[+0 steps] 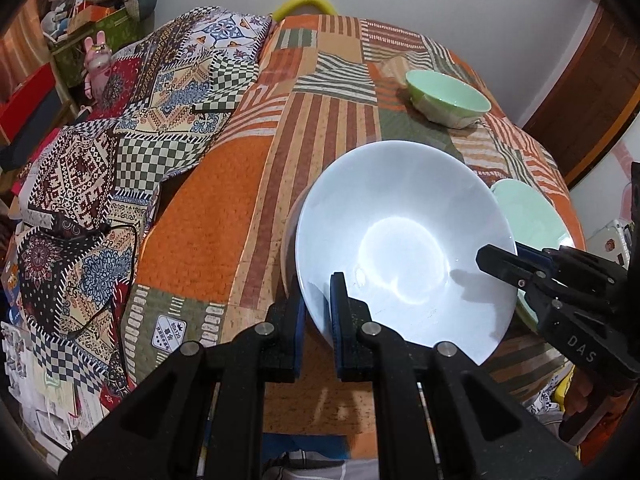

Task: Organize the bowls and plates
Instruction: 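Lift the dotted bowl, lower it into the pink bowl, open both grippers, then move both grippers to the mint-green bowl and close on its rim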

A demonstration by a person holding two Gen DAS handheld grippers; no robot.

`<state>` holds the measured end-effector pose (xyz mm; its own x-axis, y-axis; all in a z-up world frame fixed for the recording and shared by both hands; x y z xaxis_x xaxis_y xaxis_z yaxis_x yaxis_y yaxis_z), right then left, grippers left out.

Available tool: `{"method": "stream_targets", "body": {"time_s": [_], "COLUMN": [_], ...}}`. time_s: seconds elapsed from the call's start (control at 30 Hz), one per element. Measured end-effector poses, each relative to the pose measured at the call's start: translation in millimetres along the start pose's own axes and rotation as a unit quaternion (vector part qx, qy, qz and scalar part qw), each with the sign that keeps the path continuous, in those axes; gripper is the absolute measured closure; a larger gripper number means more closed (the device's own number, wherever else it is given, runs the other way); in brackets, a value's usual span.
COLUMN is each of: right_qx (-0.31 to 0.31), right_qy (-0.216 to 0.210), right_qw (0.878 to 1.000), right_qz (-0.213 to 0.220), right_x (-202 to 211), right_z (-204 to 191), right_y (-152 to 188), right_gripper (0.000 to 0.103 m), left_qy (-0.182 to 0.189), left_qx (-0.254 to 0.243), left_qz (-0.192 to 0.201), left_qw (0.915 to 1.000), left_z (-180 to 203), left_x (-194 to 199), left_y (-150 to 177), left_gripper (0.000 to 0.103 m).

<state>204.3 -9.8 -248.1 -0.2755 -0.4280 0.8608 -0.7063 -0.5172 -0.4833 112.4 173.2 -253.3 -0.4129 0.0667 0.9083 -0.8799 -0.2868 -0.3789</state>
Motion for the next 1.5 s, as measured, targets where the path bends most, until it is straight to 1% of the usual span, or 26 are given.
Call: {"method": "stream_targets", "body": {"time_s": [0.1, 0.2, 0.37, 0.43, 0.53, 0.63, 0.7, 0.9, 1.0, 1.03, 1.1, 1.13, 1.2, 1.27, 1.4, 1.5], "right_qx": [0.003, 0.005, 0.01, 0.011, 0.012, 0.011, 0.01, 0.013, 0.02, 0.022, 0.022, 0.023, 0.024, 0.021, 0.014, 0.011], "right_qy": [0.006, 0.008, 0.009, 0.009, 0.009, 0.006, 0.004, 0.01, 0.031, 0.028, 0.018, 0.02, 0.023, 0.02, 0.015, 0.015], "right_qw": [1.0, 1.0, 1.0, 1.0, 1.0, 1.0, 1.0, 1.0, 0.999, 0.999, 0.999, 0.999, 0.999, 0.999, 0.999, 0.998], "right_qz": [-0.001, -0.002, -0.006, -0.008, -0.01, -0.012, -0.014, -0.011, 0.0, 0.011, 0.018, 0.022, 0.028, 0.031, 0.04, 0.057], "right_x": [-2.7, -3.2, -5.5, -5.6, -6.1, -6.1, -5.6, -0.6, 5.0, 9.3, 14.7, 17.7, 20.7, 23.5, 32.0, 45.6], "right_z": [-0.4, -0.1, -0.9, -1.4, -1.6, -0.6, -0.6, -0.8, -1.2, -0.8, 0.8, 1.3, 2.3, 4.7, 11.4, 18.5], "right_y": [0.6, -0.7, -0.7, -0.3, -0.5, -0.8, -1.2, -2.2, -2.7, -2.7, -4.3, -5.2, -6.4, -7.7, -8.7, -10.8], "right_gripper": [0.088, 0.088, 0.086, 0.085, 0.085, 0.085, 0.084, 0.084, 0.083, 0.083, 0.08, 0.08, 0.08, 0.079, 0.079, 0.079], "left_qy": [-0.002, -0.013, -0.008, -0.004, -0.001, 0.002, 0.004, 0.003, 0.002, 0.007, -0.002, -0.004, -0.005, -0.006, -0.011, -0.007], "left_qx": [-0.002, -0.006, -0.004, -0.002, 0.0, 0.001, 0.0, -0.003, -0.001, -0.002, -0.002, -0.002, -0.001, -0.004, -0.018, -0.029], "left_qz": [-0.001, 0.001, -0.005, -0.01, -0.012, -0.015, -0.018, -0.03, -0.034, -0.028, -0.02, -0.017, -0.008, 0.005, 0.029, 0.049], "left_qw": [1.0, 0.9999, 0.9999, 0.9999, 0.9999, 0.9999, 0.9998, 0.9995, 0.9994, 0.9996, 0.9998, 0.9999, 1.0, 1.0, 0.9994, 0.9983], "left_z": [0.2, 2.5, 0.9, 0.4, 0.8, 2.6, 4.4, 8.2, 8.5, 8.8, 10.9, 11.5, 11.6, 12.5, 19.5, 27.5], "left_x": [-1.5, -2.2, -2.8, -3.0, -3.0, -3.0, -3.0, -6.7, -7.6, -5.3, -0.8, 1.1, 5.5, 13.3, 32.1, 48.2], "left_y": [-0.5, -1.4, -2.5, -3.3, -3.6, -3.6, -3.4, -4.2, -4.6, -4.8, -5.7, -6.2, -7.4, -8.2, -11.5, -18.8], "left_gripper": [0.093, 0.093, 0.091, 0.087, 0.085, 0.08, 0.074, 0.073, 0.072, 0.072, 0.07, 0.07, 0.066, 0.065, 0.063, 0.061]}}
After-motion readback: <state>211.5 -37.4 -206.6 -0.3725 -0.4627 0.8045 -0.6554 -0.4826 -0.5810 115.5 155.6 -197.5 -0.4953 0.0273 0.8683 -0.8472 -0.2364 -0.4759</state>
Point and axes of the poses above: each gripper's, at about its wrist camera, not at the fingertips, and x roughly against the way its jaws point, z to its right, y to its underside, the point moved 1 cm from there along -x, roughly the way its jaws point, and after that the axes turned 7 degrees about -z, right-handed, at the moved point
